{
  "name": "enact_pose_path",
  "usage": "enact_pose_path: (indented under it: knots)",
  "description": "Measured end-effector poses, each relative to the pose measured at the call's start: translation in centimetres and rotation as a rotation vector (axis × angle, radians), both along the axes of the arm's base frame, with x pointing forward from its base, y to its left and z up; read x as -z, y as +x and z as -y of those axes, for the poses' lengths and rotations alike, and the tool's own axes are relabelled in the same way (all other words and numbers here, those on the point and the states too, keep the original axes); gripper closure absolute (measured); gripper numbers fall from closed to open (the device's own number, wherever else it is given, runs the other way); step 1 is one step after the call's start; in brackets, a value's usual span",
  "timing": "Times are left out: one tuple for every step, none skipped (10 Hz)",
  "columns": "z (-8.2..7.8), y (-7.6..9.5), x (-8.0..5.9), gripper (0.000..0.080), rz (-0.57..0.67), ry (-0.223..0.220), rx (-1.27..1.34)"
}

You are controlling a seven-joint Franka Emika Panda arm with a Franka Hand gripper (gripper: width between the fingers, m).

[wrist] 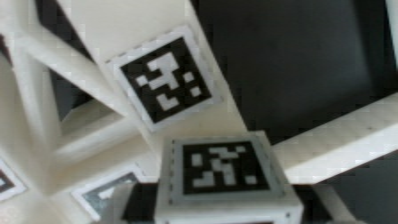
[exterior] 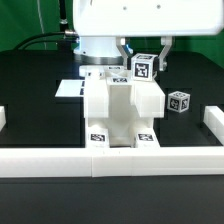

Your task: Assemble chair

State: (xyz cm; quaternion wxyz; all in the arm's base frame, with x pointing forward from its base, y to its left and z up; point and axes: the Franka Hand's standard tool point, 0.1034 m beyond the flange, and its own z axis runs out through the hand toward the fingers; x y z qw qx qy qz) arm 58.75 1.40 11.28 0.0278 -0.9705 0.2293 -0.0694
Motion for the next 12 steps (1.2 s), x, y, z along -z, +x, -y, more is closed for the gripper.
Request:
enact_pose_path:
  knots:
    - [-0.01,0.0,0.0,0.0518,-0.002,0.015,0.097]
    - [0.0,0.0,0.0,0.0518,-0.003,0.024,0.158]
    - [0.05,0.0,0.01,0.0518,-0.005,0.03,0.2]
    - [0.19,-0.04,0.02,0.0518,-0.009,0.058,0.327]
    - [0.15,-0.03,0.03,0.0518,-0.008,0.083,0.455]
    - [0.23,-0.09,0.06,0.0518,-0.001,0.111,0.59]
    - [0.22,-0.1,0.08,0.0518,-0.004,0.137,0.708]
    - [0.29,-0.11,0.09,0.0518,-0.009,0.164,0.829]
    - [0.3,-0.13,0.1,0.0518,-0.014,0.183,0.902]
    - [0.23,-0.13,0.08,0.0518,-0.015,0.185,0.911]
    - [0.23,-0.16,0.21,0.044,-0.016,0.183,0.911]
    - [0.21,-0.18,0.25,0.0265,-0.016,0.182,0.903]
